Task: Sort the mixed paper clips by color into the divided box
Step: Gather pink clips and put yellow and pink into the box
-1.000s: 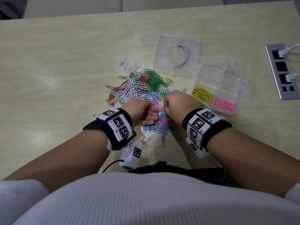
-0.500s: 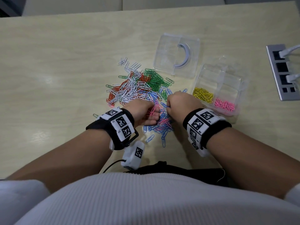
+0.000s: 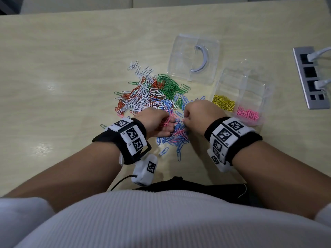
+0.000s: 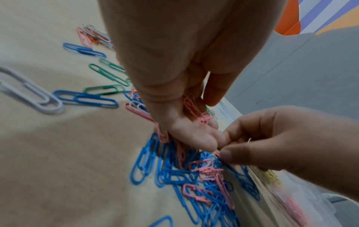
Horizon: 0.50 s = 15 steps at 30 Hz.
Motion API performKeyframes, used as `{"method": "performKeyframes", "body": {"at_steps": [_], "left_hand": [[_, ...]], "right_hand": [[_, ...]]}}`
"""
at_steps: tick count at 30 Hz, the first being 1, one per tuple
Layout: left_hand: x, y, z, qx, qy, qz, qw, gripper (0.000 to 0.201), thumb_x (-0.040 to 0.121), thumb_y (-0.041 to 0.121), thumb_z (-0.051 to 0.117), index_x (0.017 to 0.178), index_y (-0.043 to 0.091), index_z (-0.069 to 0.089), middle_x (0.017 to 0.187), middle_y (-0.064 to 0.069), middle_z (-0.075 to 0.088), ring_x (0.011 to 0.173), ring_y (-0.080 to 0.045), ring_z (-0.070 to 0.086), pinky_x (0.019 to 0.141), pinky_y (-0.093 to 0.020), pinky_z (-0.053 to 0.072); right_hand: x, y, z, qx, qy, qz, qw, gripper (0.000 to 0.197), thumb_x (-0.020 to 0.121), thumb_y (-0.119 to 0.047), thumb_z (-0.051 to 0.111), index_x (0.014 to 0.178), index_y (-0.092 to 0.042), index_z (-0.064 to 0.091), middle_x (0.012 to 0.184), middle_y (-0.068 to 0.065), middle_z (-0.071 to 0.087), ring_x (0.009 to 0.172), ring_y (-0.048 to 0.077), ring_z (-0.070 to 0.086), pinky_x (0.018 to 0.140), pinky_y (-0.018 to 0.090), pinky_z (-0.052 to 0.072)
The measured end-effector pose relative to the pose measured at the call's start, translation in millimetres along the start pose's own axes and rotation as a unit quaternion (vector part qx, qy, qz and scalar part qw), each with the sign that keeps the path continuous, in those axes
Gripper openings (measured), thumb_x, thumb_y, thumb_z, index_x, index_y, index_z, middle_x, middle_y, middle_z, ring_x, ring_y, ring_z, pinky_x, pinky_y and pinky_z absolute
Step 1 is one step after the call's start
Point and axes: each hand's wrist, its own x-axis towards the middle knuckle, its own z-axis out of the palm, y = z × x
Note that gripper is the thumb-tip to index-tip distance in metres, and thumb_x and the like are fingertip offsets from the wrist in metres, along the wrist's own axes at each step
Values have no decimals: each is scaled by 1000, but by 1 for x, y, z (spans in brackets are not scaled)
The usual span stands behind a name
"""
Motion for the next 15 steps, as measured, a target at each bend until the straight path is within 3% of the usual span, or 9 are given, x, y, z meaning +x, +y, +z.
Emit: {"method": "performKeyframes", "body": {"at_steps": [5,8,11,13,15], "left_hand": [[0,-1,-1,-1,3,-1,1000,27,98,18,42,84,7,62,69,-5,64,58,-13,62,66,-26,56],[0,-2,-1,-6,2,-3,1000,27,98,17,42,84,7,62,71,-6,64,63,-14,62,67,-26,56],[0,-2,-2,-8,-1,-4,1000,28,99,18,41,84,7,62,72,-6,63,62,-13,62,65,-24,55],[1,-2,-2,-5,-1,-3,1000,28,99,18,41,84,7,62,73,-6,64,62,-14,62,66,-25,56],[1,-2,-1,1,-2,-2,1000,29,99,18,42,84,6,63,73,-7,64,64,-15,63,67,-27,56]], "right_hand": [[-1,-7,3,-37,-16,1,999,15,88,-26,54,99,-18,61,105,4,61,100,27,60,71,30,41],[-1,-5,3,-20,-24,5,1000,14,86,-26,55,96,-17,59,103,6,59,98,30,60,74,32,46],[2,2,-1,9,9,21,1000,12,87,-16,52,96,-14,61,99,9,58,95,31,59,75,33,48],[2,9,-4,-7,6,22,1000,16,88,-11,52,98,-15,64,100,9,59,95,30,58,73,31,44],[1,15,-3,-31,-5,11,999,15,87,-12,55,96,-18,65,99,8,61,92,29,59,75,31,48]]}}
